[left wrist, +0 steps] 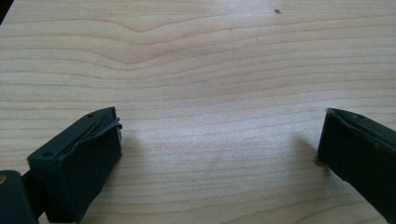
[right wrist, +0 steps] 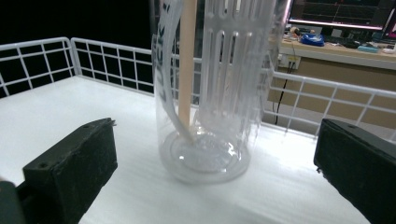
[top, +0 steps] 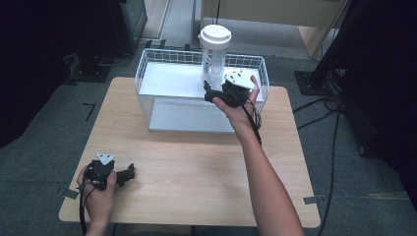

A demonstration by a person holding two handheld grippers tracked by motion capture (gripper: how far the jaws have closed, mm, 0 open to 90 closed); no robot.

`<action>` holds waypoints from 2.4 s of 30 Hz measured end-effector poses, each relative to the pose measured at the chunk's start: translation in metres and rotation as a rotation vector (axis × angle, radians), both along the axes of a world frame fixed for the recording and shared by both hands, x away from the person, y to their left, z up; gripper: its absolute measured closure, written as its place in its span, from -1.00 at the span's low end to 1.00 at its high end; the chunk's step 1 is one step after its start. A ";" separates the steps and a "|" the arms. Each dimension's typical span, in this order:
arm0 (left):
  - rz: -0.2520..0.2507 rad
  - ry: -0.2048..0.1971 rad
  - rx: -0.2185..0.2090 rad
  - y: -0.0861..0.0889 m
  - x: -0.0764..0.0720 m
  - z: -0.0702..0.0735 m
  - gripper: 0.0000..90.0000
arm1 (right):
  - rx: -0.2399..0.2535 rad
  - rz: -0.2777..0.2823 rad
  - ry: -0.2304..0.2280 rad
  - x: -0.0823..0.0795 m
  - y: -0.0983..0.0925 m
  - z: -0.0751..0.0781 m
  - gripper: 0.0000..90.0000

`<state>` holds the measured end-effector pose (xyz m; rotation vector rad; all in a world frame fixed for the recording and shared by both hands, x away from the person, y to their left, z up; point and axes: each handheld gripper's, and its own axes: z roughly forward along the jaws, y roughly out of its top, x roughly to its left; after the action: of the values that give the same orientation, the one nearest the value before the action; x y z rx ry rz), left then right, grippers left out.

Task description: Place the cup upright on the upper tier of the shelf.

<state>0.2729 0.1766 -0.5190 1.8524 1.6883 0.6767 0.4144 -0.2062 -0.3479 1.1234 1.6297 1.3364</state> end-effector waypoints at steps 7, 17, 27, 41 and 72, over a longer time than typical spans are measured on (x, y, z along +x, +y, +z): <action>0.000 -0.001 0.000 0.000 0.000 0.000 -1.00 | 0.013 0.021 0.012 -0.015 -0.009 -0.010 -1.00; 0.000 -0.002 0.001 0.000 0.000 0.000 -1.00 | -0.016 0.004 0.004 -0.039 -0.023 -0.024 -1.00; 0.002 -0.002 0.001 0.000 0.000 0.000 -1.00 | -0.027 0.014 -0.021 -0.063 -0.033 -0.034 -1.00; 0.002 -0.004 0.000 0.000 0.000 0.000 -1.00 | -0.028 -0.011 0.020 -0.081 -0.054 -0.062 -1.00; 0.000 0.000 0.001 0.000 0.000 0.000 -1.00 | -0.034 -0.136 0.179 -0.131 -0.121 -0.141 -1.00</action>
<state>0.2728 0.1766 -0.5190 1.8535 1.6881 0.6774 0.2838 -0.3267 -0.4885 1.3404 1.6629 1.1441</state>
